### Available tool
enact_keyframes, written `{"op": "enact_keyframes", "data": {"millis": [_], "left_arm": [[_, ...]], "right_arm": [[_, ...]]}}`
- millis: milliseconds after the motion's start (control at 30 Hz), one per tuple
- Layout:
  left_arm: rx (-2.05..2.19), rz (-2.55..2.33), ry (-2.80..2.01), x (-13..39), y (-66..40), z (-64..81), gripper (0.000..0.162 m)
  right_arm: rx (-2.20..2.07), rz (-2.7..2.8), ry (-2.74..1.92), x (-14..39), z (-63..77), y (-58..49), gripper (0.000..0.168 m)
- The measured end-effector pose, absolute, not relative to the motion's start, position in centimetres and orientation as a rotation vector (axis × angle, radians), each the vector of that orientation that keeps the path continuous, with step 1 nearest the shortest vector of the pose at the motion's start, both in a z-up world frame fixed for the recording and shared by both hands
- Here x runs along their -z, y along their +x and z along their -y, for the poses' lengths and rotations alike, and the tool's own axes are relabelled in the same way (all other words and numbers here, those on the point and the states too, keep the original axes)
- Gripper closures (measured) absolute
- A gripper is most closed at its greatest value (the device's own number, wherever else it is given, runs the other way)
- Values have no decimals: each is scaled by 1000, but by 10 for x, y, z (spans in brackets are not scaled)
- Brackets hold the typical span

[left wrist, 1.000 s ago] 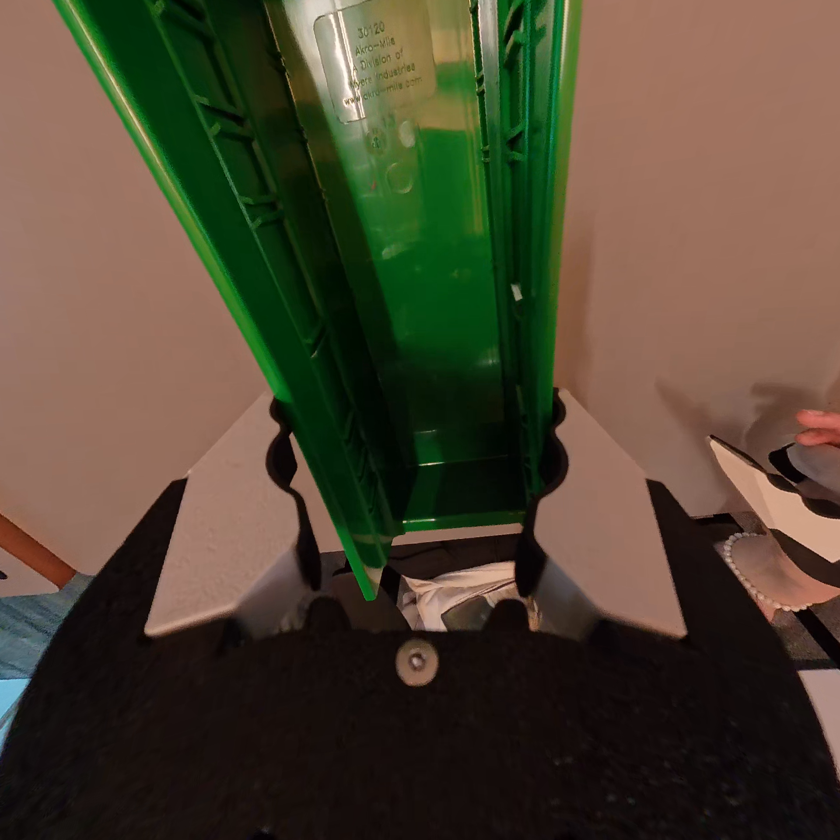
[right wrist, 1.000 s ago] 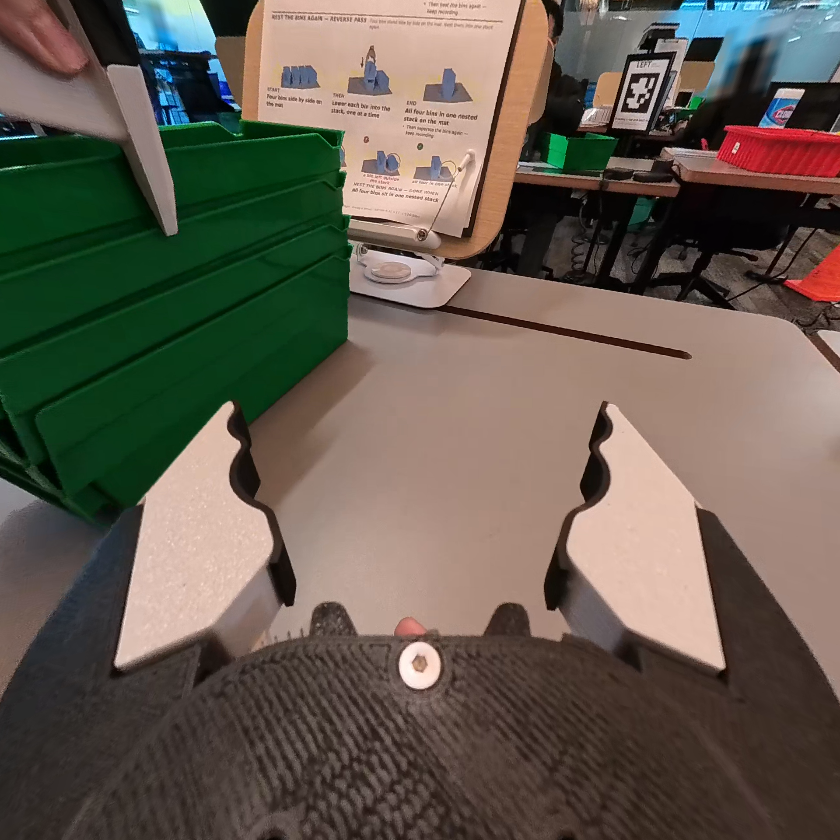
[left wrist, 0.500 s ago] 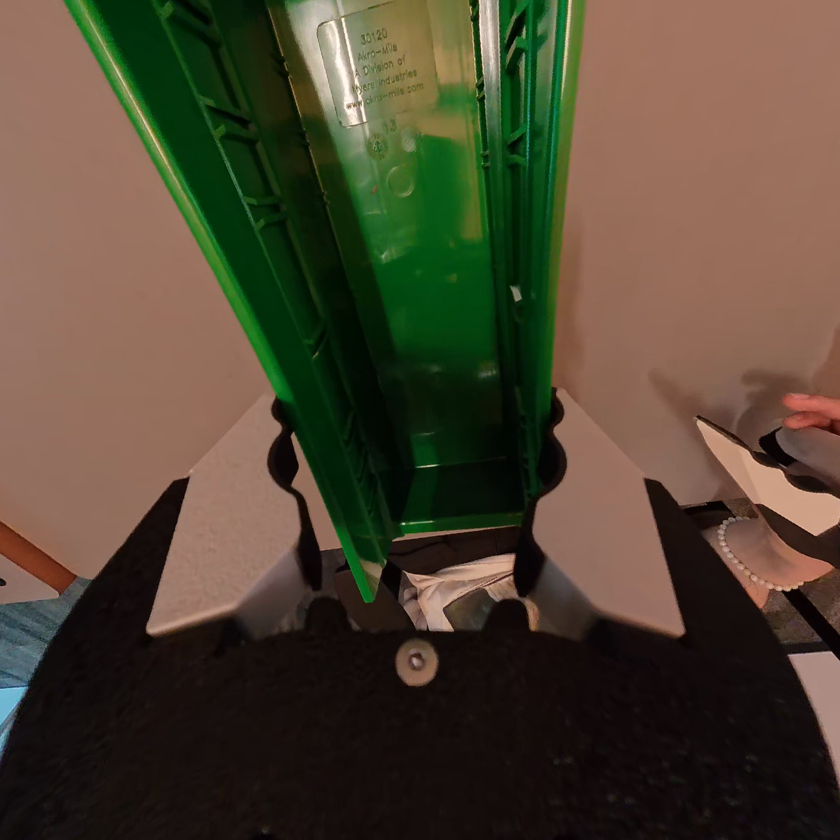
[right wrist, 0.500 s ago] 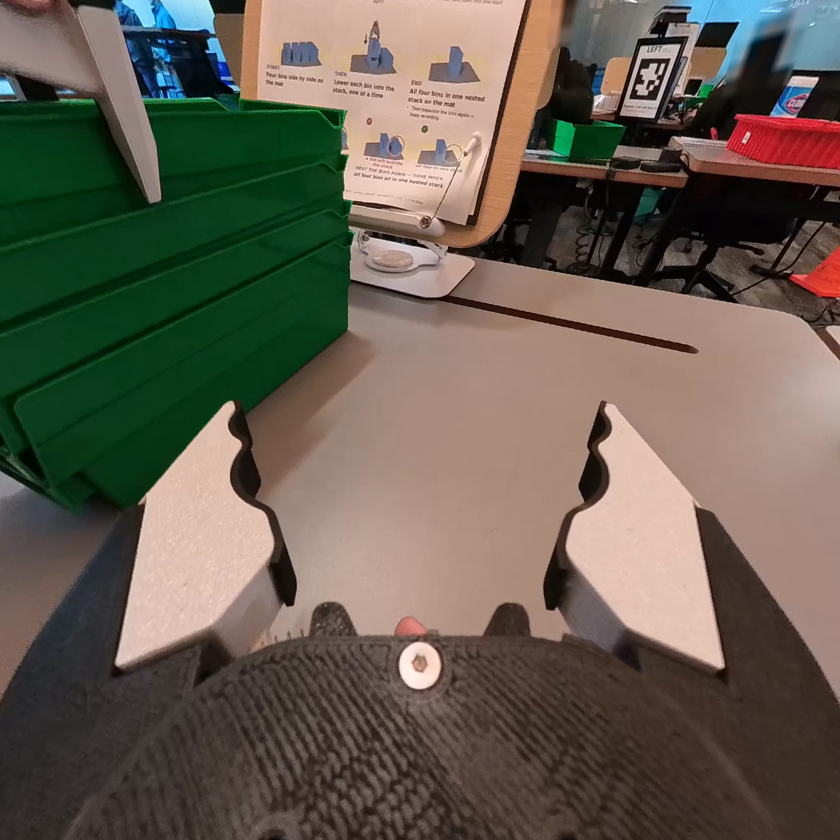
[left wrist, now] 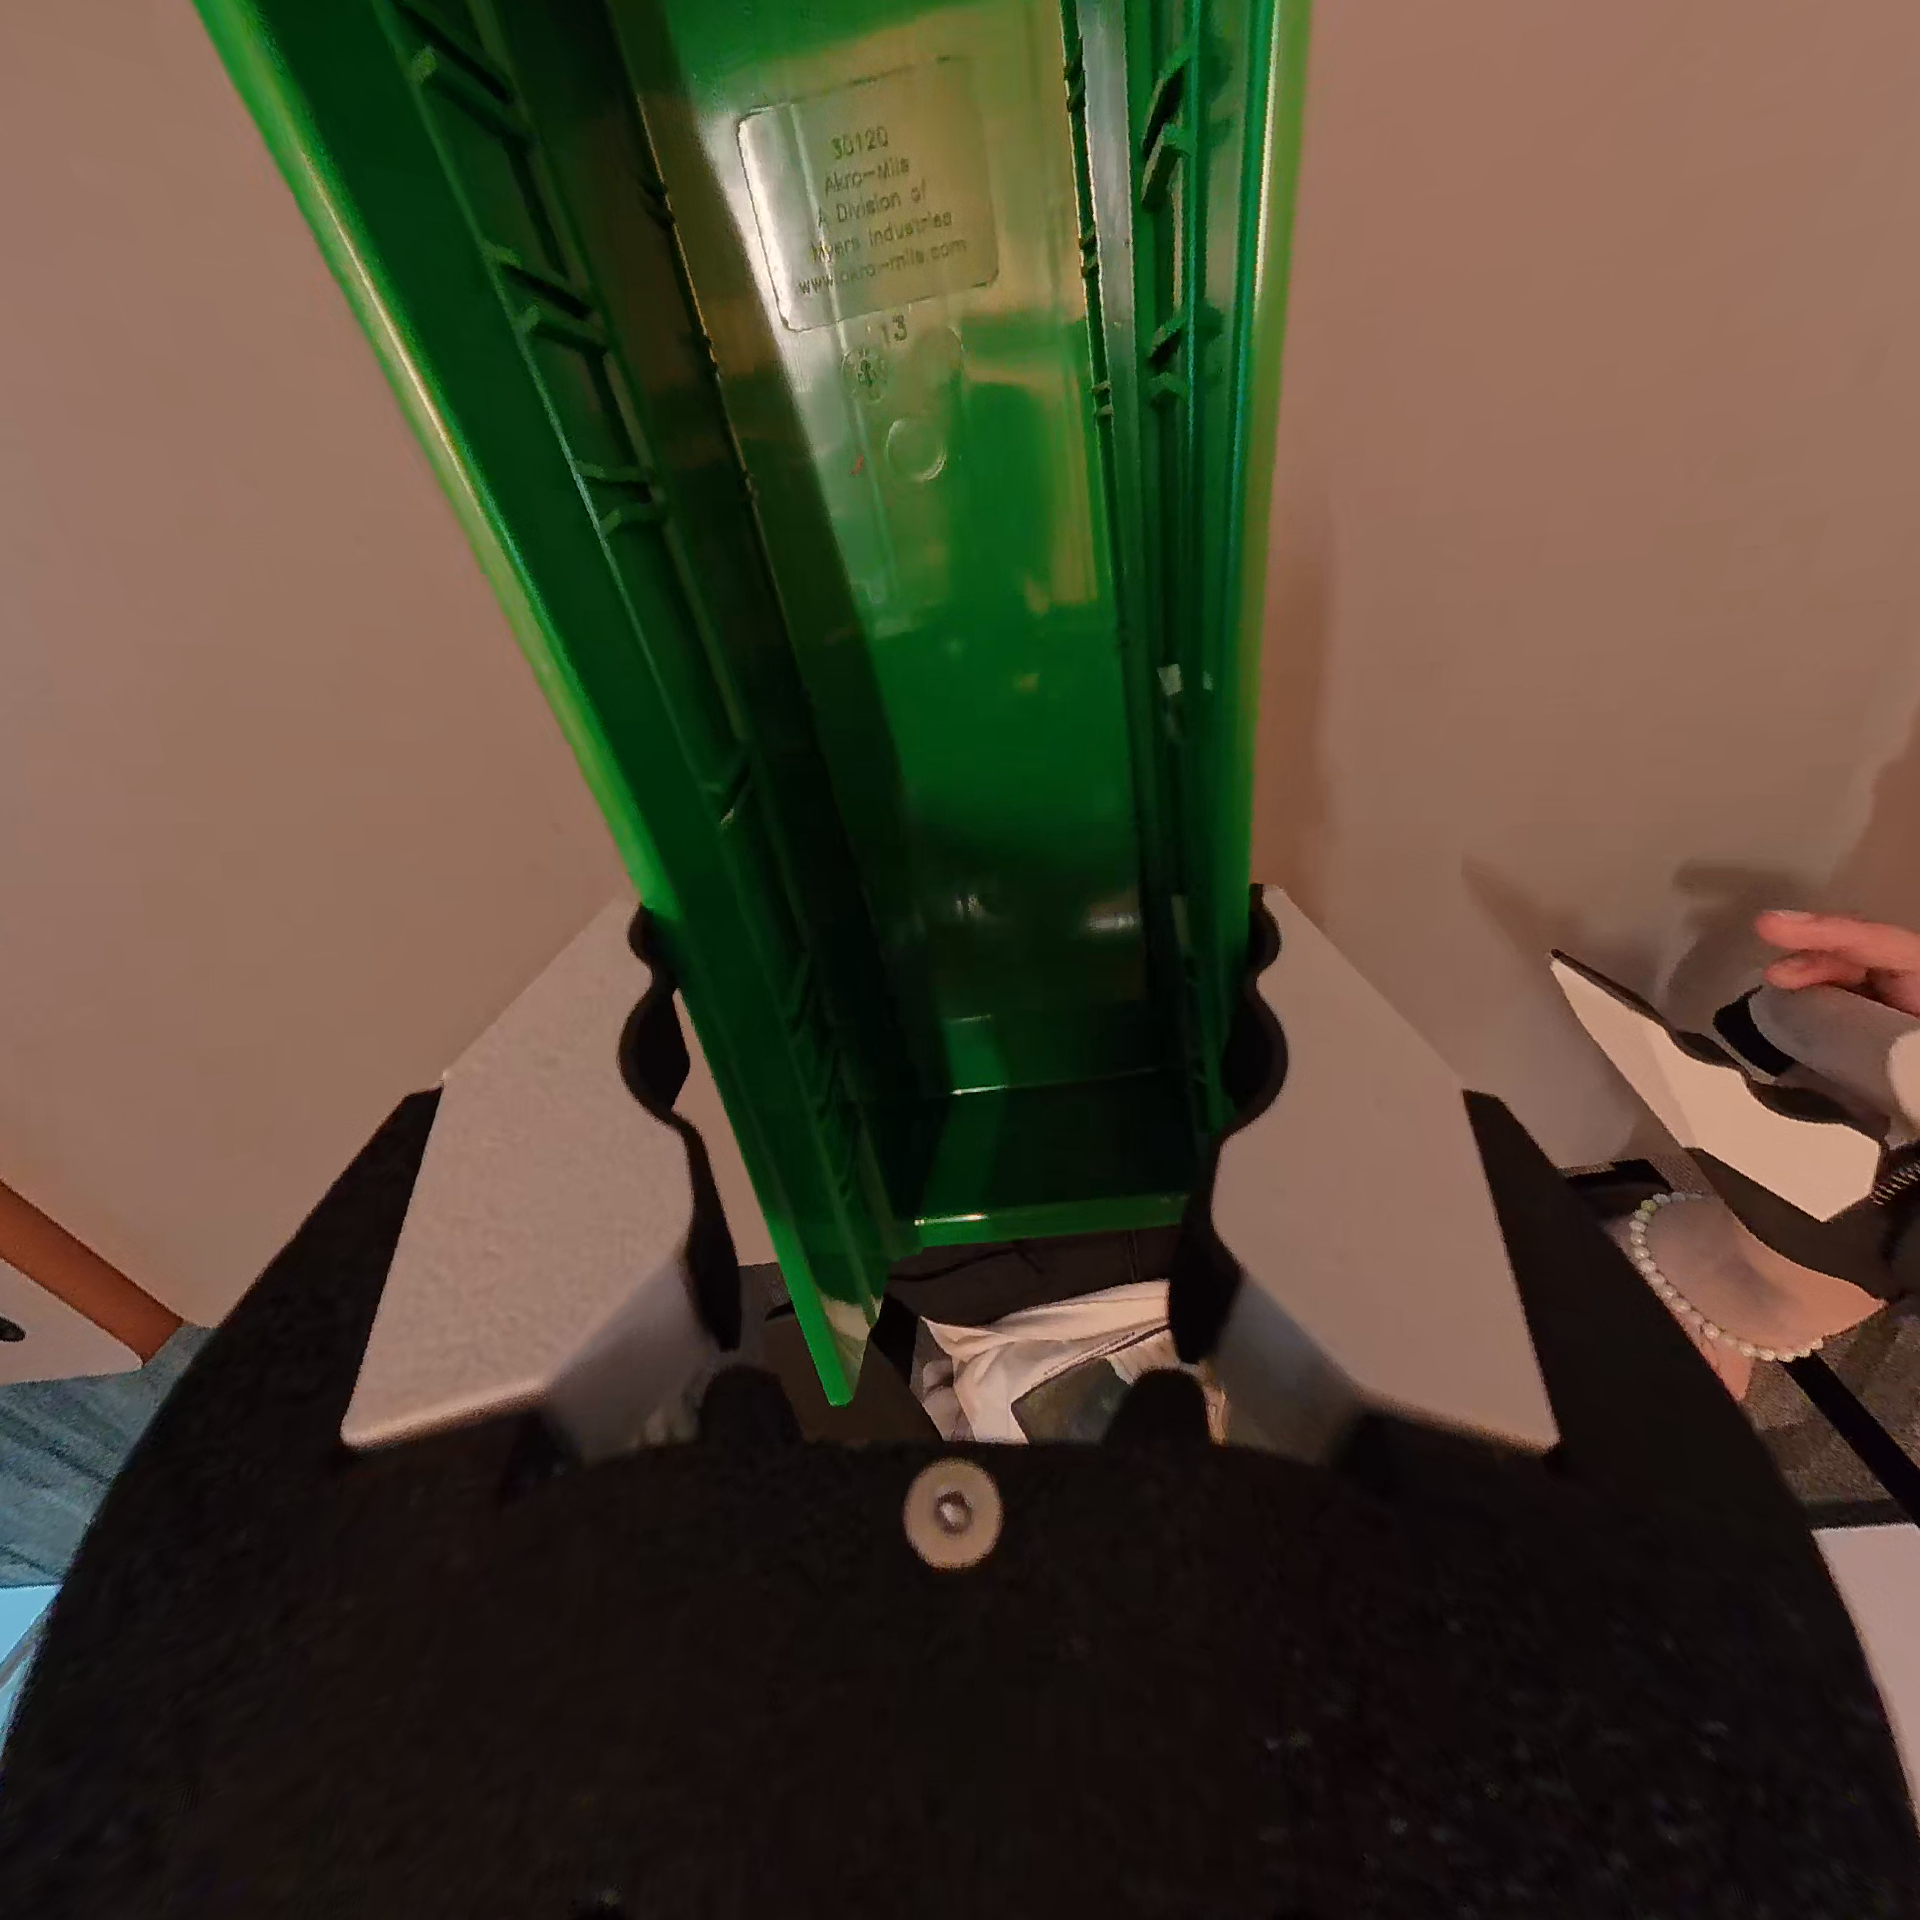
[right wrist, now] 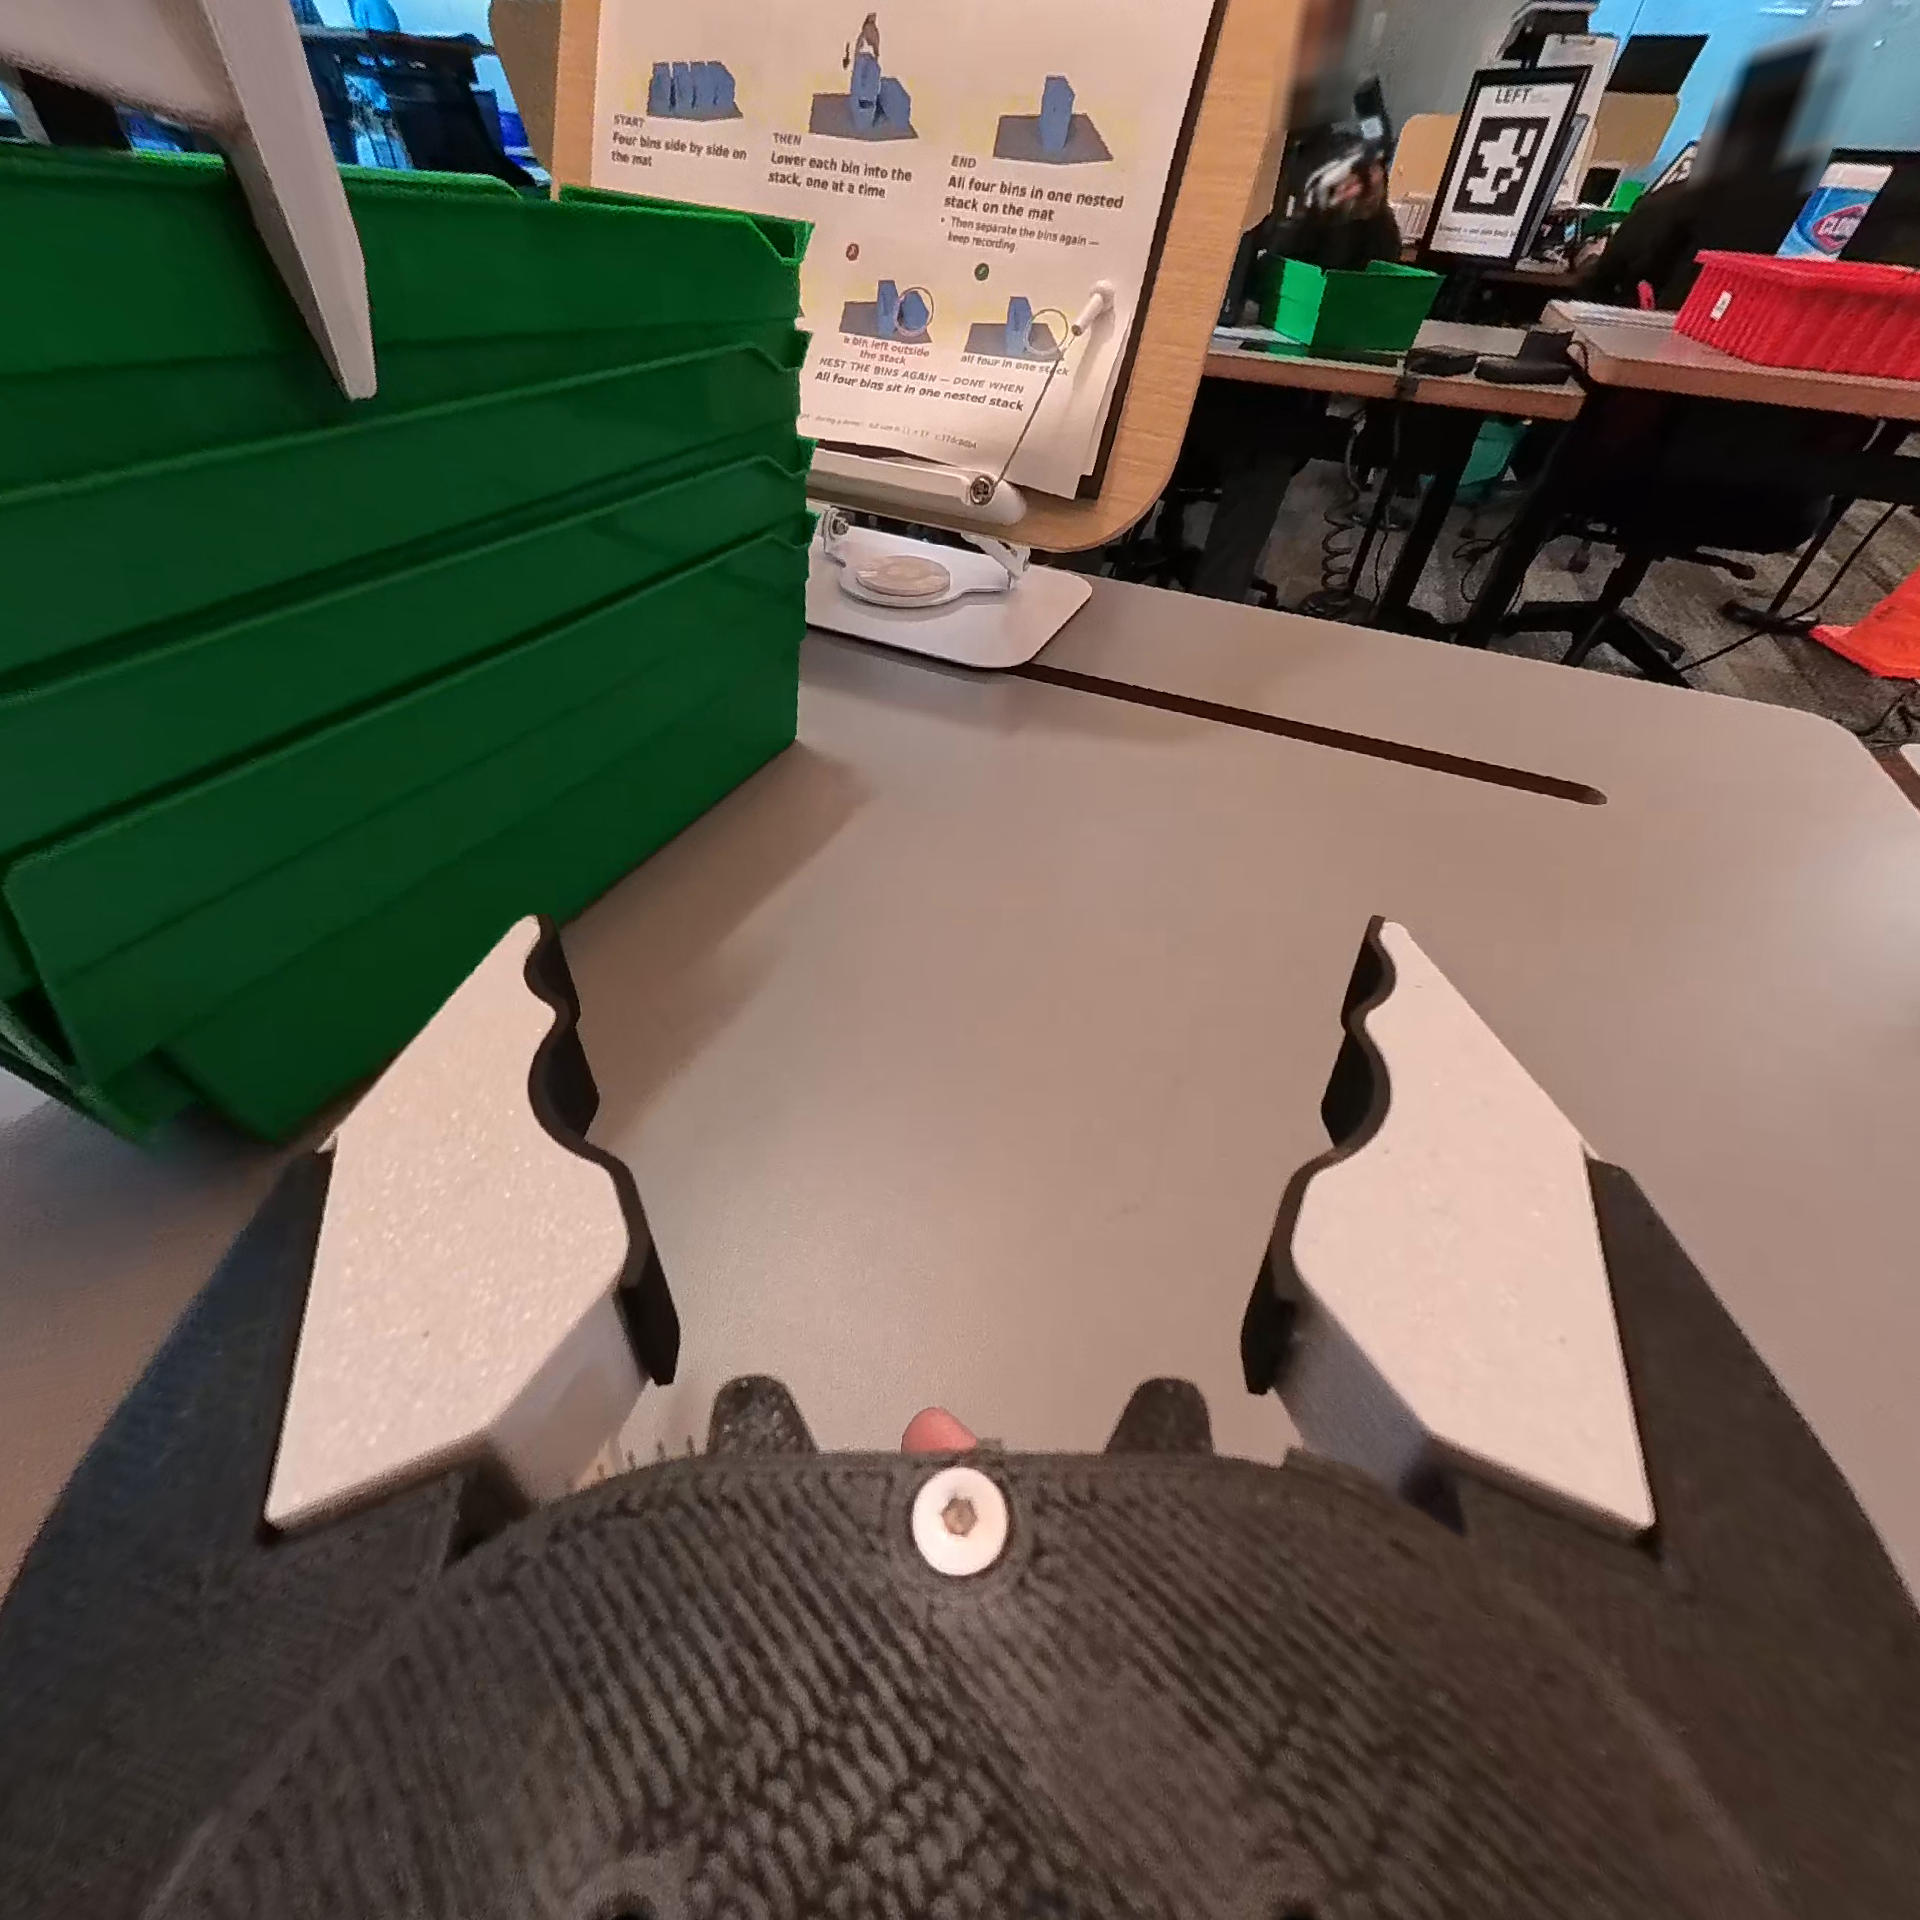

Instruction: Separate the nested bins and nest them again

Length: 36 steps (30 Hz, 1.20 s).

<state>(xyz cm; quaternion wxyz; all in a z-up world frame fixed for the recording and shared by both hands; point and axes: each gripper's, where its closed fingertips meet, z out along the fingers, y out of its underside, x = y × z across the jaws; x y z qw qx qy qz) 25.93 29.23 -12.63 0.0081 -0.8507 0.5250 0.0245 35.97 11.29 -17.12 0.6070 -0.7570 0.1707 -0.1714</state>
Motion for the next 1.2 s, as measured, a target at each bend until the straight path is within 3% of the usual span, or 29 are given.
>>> {"op": "enact_keyframes", "data": {"millis": [633, 833, 933, 1033, 1200], "left_arm": [[-87, -1643, -2645, 131, 252, -295, 42], [-147, -1650, -2627, 125, 249, -298, 48], [-248, -1622, -2542, 113, 248, -311, 63], [-251, -1620, -2531, 112, 247, -313, 66], [-188, -1618, -2532, 116, 250, -312, 48]], "right_arm": [[398, -377, -1783, 178, -117, 356, 26], [402, -374, -1788, 179, -117, 356, 26], [402, -374, -1792, 180, -118, 356, 26], [398, -371, -1796, 181, -119, 355, 26], [394, -359, -1803, 182, -120, 352, 26]]}}
